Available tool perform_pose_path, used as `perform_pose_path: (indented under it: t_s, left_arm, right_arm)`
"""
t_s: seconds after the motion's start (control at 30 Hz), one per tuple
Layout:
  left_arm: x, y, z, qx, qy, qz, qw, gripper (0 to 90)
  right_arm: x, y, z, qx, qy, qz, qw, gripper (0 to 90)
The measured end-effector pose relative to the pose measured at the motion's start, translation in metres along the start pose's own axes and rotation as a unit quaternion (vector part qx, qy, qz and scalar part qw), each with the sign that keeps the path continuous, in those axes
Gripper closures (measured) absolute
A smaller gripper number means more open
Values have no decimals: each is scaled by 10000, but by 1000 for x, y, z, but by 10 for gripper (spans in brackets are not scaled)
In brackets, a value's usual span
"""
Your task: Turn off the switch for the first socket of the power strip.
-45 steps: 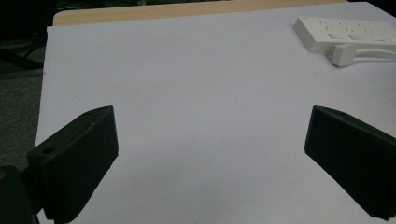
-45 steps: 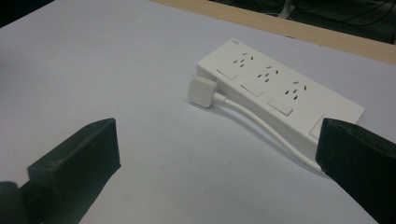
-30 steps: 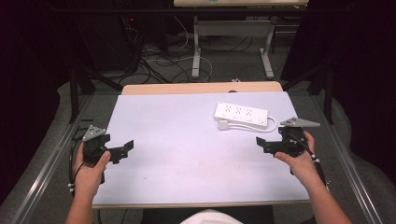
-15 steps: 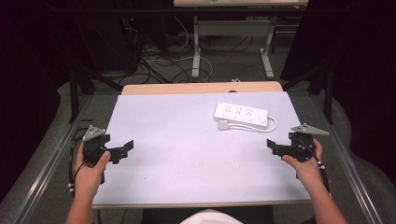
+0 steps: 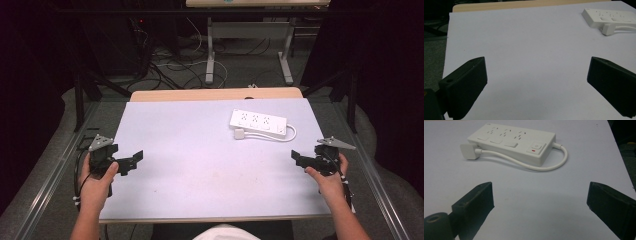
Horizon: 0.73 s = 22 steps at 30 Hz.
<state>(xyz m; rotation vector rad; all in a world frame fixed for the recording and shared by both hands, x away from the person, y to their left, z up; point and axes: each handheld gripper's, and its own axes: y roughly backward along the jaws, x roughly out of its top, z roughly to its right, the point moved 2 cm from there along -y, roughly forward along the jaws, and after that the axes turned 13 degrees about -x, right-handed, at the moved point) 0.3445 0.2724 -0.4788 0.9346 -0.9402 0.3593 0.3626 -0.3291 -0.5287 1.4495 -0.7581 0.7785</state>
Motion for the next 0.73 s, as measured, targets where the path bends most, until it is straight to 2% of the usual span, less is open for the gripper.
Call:
perform_pose_path:
  t_s: [0.33,0.37,0.4,0.47,0.73]
  left_arm:
    - [0,-1,0,-5,9,-20,10000,26]
    - [0,-1,-1,-1,7,-22,10000,26]
    - [0,-1,-1,4,6,-18,10000,26]
    - [0,-1,-1,6,9,0,10000,26]
    - [0,-4,-2,7,20,-50,10000,26]
  right_arm:
    - [-9,-10,8,-101,-53,-209,9997,73]
    - [-9,-12,8,-139,-97,-120,9998,73]
    - [-10,-12,9,-85,-29,-228,9997,74]
    - [-10,-12,9,-88,-36,-253,9996,77]
    - [-10,-11,6,-35,-84,-238,9997,79]
